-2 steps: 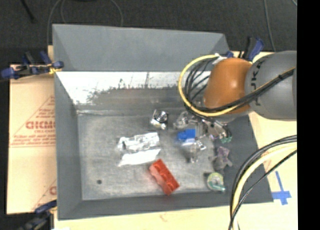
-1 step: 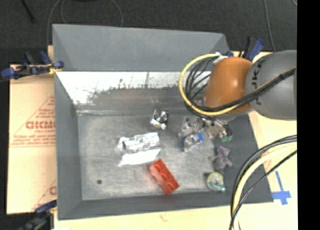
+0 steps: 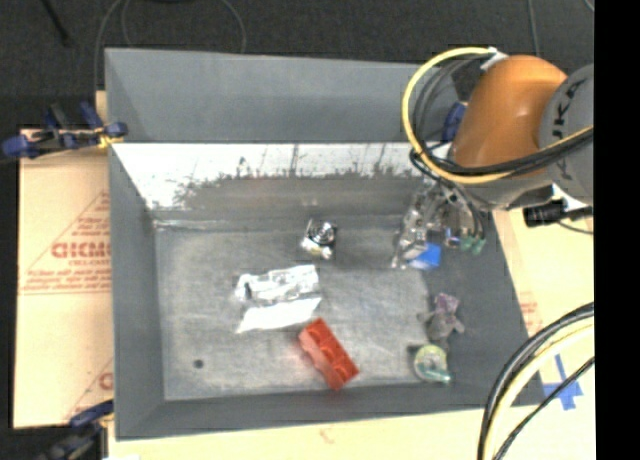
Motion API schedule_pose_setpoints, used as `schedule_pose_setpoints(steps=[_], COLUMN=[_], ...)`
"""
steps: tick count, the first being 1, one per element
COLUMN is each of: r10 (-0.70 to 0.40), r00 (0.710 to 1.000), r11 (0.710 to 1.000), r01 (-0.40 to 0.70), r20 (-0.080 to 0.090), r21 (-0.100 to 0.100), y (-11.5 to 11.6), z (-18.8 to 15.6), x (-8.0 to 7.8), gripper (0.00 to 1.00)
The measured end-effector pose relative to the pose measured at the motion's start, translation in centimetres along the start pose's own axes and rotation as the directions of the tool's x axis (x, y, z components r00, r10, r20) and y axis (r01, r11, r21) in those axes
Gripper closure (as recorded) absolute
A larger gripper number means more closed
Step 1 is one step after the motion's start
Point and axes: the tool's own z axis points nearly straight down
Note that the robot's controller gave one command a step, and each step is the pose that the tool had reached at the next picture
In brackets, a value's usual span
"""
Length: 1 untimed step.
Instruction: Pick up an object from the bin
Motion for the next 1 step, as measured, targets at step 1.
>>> schedule_pose_setpoints(steps=[1], r10=[-0.072], r00=[0.997], r11=[0.997], r01=[0.072], r20=[-0.006], r21=[0.003], y=[-2.20], z=[-5.06], x=[4.86], gripper=[1.00])
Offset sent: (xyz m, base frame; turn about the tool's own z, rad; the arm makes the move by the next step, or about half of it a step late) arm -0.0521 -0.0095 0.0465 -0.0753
